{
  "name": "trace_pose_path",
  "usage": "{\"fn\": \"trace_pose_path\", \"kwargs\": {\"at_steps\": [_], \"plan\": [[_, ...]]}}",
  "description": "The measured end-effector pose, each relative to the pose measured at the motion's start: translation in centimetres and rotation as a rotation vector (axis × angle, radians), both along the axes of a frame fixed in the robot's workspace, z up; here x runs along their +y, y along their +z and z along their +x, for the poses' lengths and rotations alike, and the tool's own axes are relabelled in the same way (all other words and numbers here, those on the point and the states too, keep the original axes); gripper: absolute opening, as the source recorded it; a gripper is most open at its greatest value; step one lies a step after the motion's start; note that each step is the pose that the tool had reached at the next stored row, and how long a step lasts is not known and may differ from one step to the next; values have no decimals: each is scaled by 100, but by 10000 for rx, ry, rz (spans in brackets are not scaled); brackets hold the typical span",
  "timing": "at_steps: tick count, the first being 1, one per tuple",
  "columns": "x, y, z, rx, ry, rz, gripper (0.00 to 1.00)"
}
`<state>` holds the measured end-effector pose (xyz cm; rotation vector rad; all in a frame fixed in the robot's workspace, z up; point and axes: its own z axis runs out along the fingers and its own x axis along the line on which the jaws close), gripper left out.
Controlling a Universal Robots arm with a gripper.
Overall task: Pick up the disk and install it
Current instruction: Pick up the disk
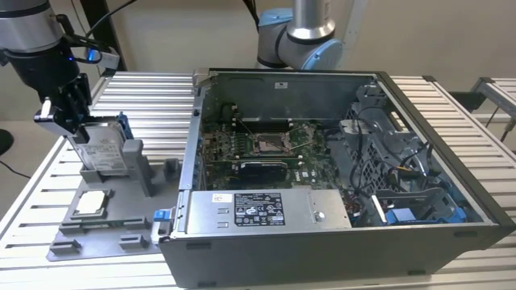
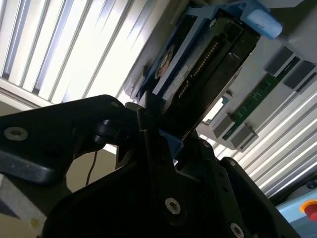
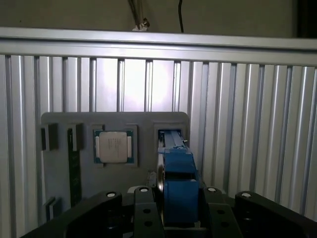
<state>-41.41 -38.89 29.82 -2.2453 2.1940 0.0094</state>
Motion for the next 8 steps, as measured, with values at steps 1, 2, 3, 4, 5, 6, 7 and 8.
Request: {"fn": "trace_pose_path", "kwargs": {"at_steps": [1,2,3,4,5,6,7,8], "plan": [[0,19,0,1,0,-1,0],[0,38,0,2,0,-1,0],[0,57,0,3,0,-2,0],[0,75,0,2,0,-2,0],[0,92,0,2,0,-3,0],[0,109,0,2,0,-4,0],[0,126,0,1,0,-4,0],[0,144,0,3,0,-5,0]]}}
